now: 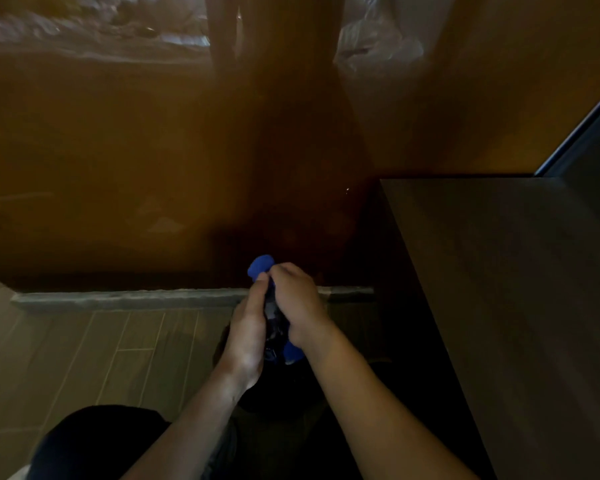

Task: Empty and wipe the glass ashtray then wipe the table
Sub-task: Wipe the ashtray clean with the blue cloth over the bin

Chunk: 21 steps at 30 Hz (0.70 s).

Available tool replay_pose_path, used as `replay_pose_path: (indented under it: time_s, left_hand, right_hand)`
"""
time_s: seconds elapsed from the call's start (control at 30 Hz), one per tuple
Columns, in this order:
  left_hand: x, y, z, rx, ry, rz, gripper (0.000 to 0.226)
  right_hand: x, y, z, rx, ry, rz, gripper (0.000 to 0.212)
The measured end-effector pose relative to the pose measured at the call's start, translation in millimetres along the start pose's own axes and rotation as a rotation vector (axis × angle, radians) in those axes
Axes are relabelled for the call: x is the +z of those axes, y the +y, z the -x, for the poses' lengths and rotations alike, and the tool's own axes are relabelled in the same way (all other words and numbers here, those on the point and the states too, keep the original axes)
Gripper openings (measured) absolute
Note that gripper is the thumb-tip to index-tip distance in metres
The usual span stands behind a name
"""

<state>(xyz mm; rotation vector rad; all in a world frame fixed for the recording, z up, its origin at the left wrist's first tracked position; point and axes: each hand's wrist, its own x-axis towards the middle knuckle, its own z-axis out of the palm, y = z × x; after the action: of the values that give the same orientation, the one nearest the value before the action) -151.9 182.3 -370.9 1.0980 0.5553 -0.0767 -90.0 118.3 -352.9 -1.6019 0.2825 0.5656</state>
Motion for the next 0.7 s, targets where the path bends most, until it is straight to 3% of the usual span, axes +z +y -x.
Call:
replay_pose_path:
  time_s: [0.17, 0.33, 0.53, 0.7]
  left_hand:
    - [-5, 2, -4, 0.021, -0.039, -0.093, 0.046]
    - [-12, 3, -9, -0.069, -0.093, -0.049, 0.059]
    - [-8, 8, -13, -0.109, -0.056, 0.123, 0.066]
    - [-18, 9, -18, -0.099, -0.076, 0.178, 0.093]
  right_hand:
    - [-15, -4, -12, 0.149, -0.013, -0.143, 0.018]
    - [-24, 2, -15, 0.171, 0.003, -0.09, 0.021]
    - [-13, 12, 8, -0.245, -0.087, 0.033, 0.022]
    - [-19, 44, 14, -0.635, -0.058, 0.464, 0.041]
